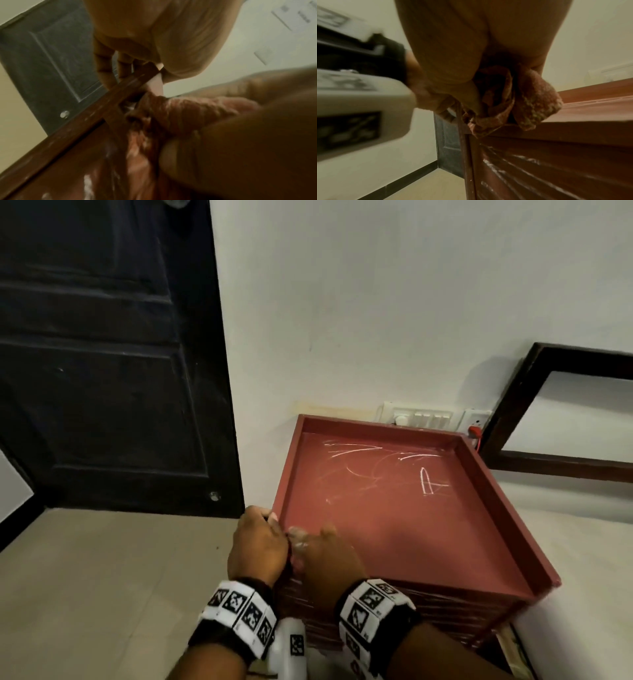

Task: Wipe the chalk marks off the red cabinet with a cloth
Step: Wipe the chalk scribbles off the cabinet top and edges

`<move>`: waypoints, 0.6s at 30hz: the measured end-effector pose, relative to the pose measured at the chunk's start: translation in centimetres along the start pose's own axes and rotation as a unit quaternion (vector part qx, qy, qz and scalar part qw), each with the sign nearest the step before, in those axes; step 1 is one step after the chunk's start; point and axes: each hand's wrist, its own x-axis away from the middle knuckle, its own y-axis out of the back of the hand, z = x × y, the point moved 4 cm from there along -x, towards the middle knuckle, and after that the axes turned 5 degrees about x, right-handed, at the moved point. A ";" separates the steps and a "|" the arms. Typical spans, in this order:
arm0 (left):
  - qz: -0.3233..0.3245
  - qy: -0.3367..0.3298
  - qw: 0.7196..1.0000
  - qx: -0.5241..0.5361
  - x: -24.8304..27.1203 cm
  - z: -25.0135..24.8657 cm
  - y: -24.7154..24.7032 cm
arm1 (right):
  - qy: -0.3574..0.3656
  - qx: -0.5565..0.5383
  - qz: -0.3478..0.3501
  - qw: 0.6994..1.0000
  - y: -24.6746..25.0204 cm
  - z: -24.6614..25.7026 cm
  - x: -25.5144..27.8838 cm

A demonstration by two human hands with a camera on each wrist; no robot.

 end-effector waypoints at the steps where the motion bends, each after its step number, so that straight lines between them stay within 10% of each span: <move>1: 0.021 0.007 0.999 -0.030 -0.6 -0.6 0.0 | 0.018 0.001 -0.002 1.000 -0.5 0.3 0.8; 7: 0.111 -0.004 0.978 -0.178 -2.9 -4.2 -0.2 | 0.007 -0.306 -0.092 0.947 0.2 -2.4 6.5; 11: 0.072 -0.026 0.978 -0.193 -2.5 -4.2 -0.9 | -0.168 -0.700 -0.161 0.675 2.1 -7.9 11.1; 12: 0.062 -0.025 0.979 -0.195 -2.5 -4.2 -0.9 | -0.184 -0.710 -0.194 0.651 2.7 -9.1 11.8; 15: 0.047 -0.026 0.979 -0.199 -2.5 -4.1 -0.9 | -0.246 -0.635 -0.240 0.692 2.7 -12.4 11.5; 18: 0.042 -0.022 0.978 -0.203 -2.7 -3.8 -1.0 | -0.248 -0.412 -0.190 0.856 1.3 -13.7 9.3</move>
